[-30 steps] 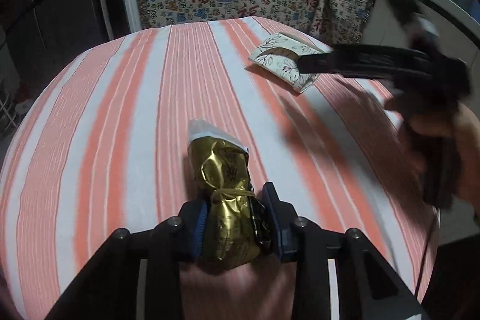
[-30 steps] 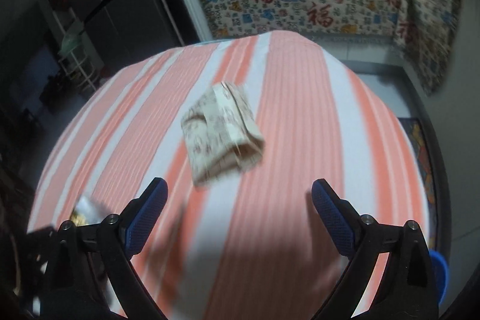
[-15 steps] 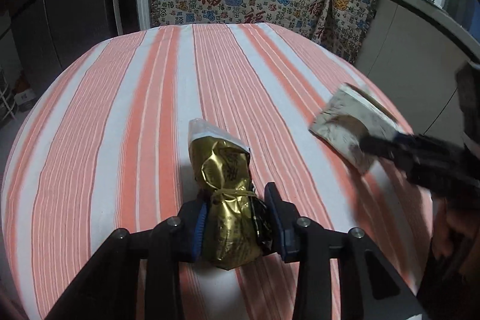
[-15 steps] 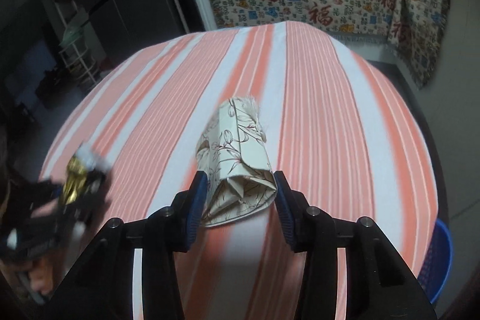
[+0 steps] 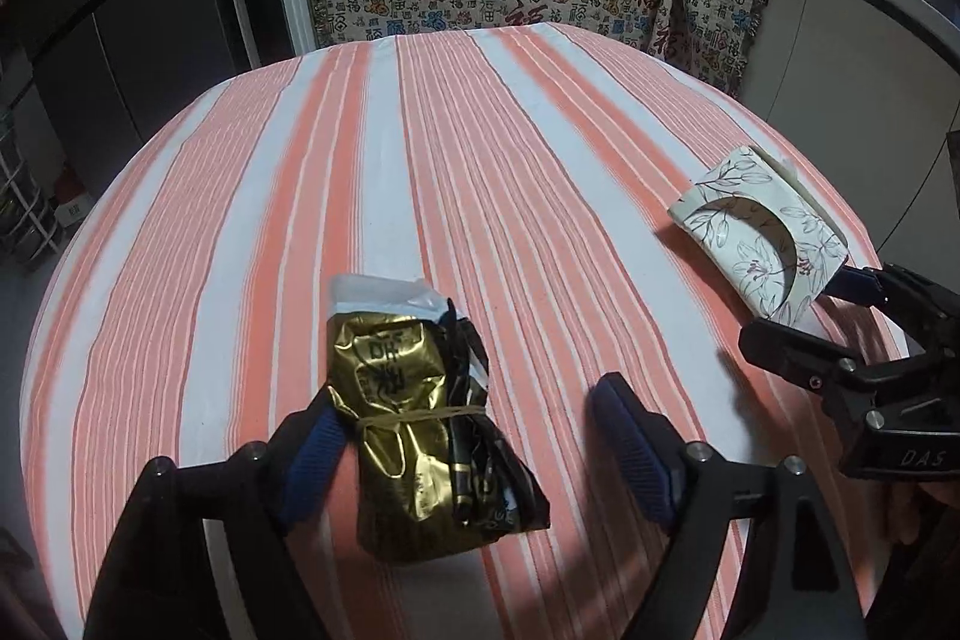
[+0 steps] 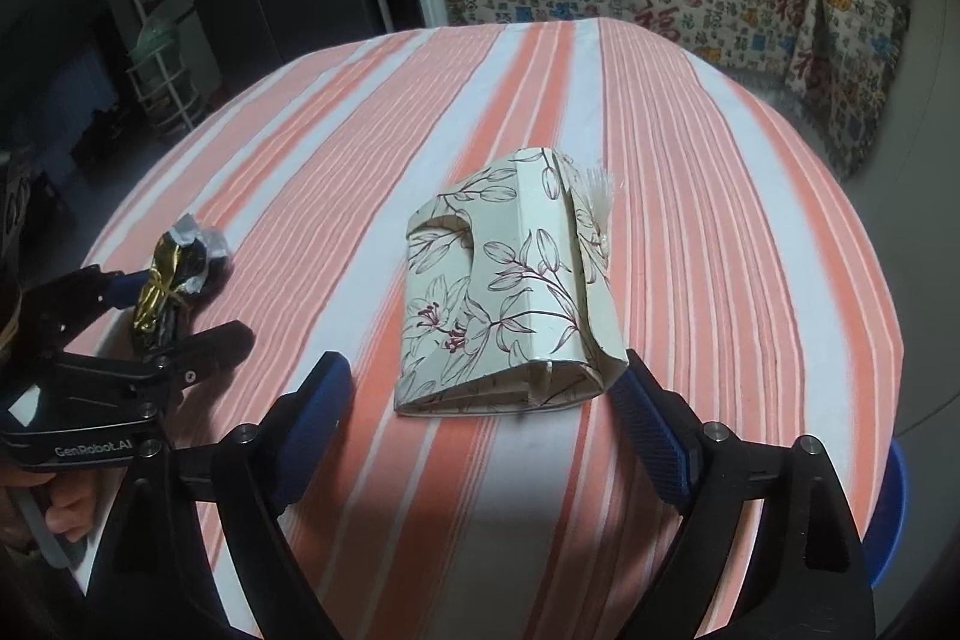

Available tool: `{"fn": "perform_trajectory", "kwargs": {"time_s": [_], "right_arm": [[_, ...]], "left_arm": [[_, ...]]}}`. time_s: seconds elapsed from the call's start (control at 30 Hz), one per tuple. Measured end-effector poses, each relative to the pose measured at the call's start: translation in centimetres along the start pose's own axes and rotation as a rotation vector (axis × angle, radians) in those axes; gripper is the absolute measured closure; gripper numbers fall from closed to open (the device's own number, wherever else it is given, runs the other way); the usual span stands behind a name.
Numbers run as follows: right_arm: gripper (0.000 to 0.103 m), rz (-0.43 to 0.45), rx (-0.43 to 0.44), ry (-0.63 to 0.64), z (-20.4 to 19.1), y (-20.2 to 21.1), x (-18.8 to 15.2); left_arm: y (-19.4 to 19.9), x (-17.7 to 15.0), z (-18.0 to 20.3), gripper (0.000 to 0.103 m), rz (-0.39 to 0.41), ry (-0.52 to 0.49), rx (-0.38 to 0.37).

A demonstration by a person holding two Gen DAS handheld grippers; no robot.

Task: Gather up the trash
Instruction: 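Hold the gold wrapper in the left tool while the right tool grasps the floral paper box, then carry the gold wrapper and floral box over the wastebasket and open both tools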

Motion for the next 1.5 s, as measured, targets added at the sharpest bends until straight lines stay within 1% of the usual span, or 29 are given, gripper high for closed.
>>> {"fn": "perform_trajectory", "kwargs": {"time_s": [0.47, 0.53, 0.57, 0.63, 0.7, 0.77, 0.9, 1.0, 1.03, 1.07, 1.1, 1.13, 1.17, 1.2, 1.23, 1.3, 1.37, 1.5], "right_arm": [[0.013, 0.002, 0.01, -0.002, 0.0, 0.1, -0.1], [0.012, 0.004, 0.025, -0.01, 0.0, 0.2, -0.1], [0.011, 0.006, 0.039, -0.019, 0.1, 0.2, -0.1], [0.011, 0.012, 0.066, -0.042, 0.2, 0.5, -0.2], [0.011, 0.012, 0.111, -0.077, 0.6, 0.9, -0.3], [0.011, -0.002, 0.142, -0.099, 0.8, 1.2, -0.4], [0.011, -0.035, 0.157, -0.089, 1.0, 1.3, 0.0], [0.011, -0.061, 0.163, -0.091, 1.1, 0.9, 1.0], [0.012, -0.073, 0.167, -0.095, 1.2, 0.7, 1.5], [0.014, -0.08, 0.171, -0.104, 1.3, 0.5, 1.9], [0.018, -0.087, 0.18, -0.112, 1.3, 0.4, 2.2], [0.024, -0.106, 0.194, -0.118, 1.3, 0.1, 2.4], [0.05, -0.14, 0.202, -0.118, 1.3, -0.3, 2.3], [0.063, -0.156, 0.201, -0.119, 1.4, -0.5, 2.2], [0.064, -0.152, 0.205, -0.123, 1.4, -0.2, 2.2], [0.065, -0.144, 0.19, -0.096, 1.3, 0.5, 2.1], [0.065, -0.121, 0.181, -0.101, 1.7, 1.8, 2.0], [0.065, -0.074, 0.152, -0.124, 3.5, 4.3, 2.1]], "left_arm": [[0.0, 0.1, -0.2, 0.019, 0.0, 0.0, -0.001], [0.2, 0.1, -0.3, 0.02, 0.006, 0.01, -0.022], [0.3, 0.1, -0.4, 0.021, 0.011, 0.016, -0.046], [1.1, 0.0, -0.8, 0.021, 0.027, 0.032, -0.134], [1.7, -0.4, -1.4, 0.021, 0.028, 0.027, -0.181], [2.3, -0.9, -1.7, 0.021, 0.017, 0.014, -0.186], [2.9, -1.2, -1.4, 0.02, -0.001, 0.0, -0.208], [2.4, -0.7, -2.0, 0.021, -0.018, 0.05, -0.194], [2.2, -0.5, -2.4, 0.023, -0.03, 0.072, -0.18], [2.0, -0.4, -2.6, 0.03, -0.035, 0.083, -0.166], [2.1, -0.3, -2.7, 0.042, -0.035, 0.086, -0.151], [2.1, -0.3, -2.5, 0.062, -0.042, 0.08, -0.143], [2.2, -0.3, -2.4, 0.063, -0.041, 0.075, -0.133], [2.4, -0.3, -2.2, 0.069, -0.035, 0.07, -0.138], [2.6, -0.2, -1.9, 0.071, -0.031, 0.063, -0.145], [3.1, 0.0, -1.3, 0.072, -0.018, 0.048, -0.152], [3.6, 0.5, -0.3, 0.072, 0.0, 0.039, -0.169], [4.0, 1.9, 2.8, 0.072, 0.013, 0.025, -0.232]]}}
Point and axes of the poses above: each gripper's, at about its wrist camera, not at the fingertips, and y roughly against the way its jaws point, z to its right, x to its top, the point moved 9 cm from there along -y, roughly the way its jaws point, and after that the axes turned 10 degrees about -x, right-handed, at the moved point
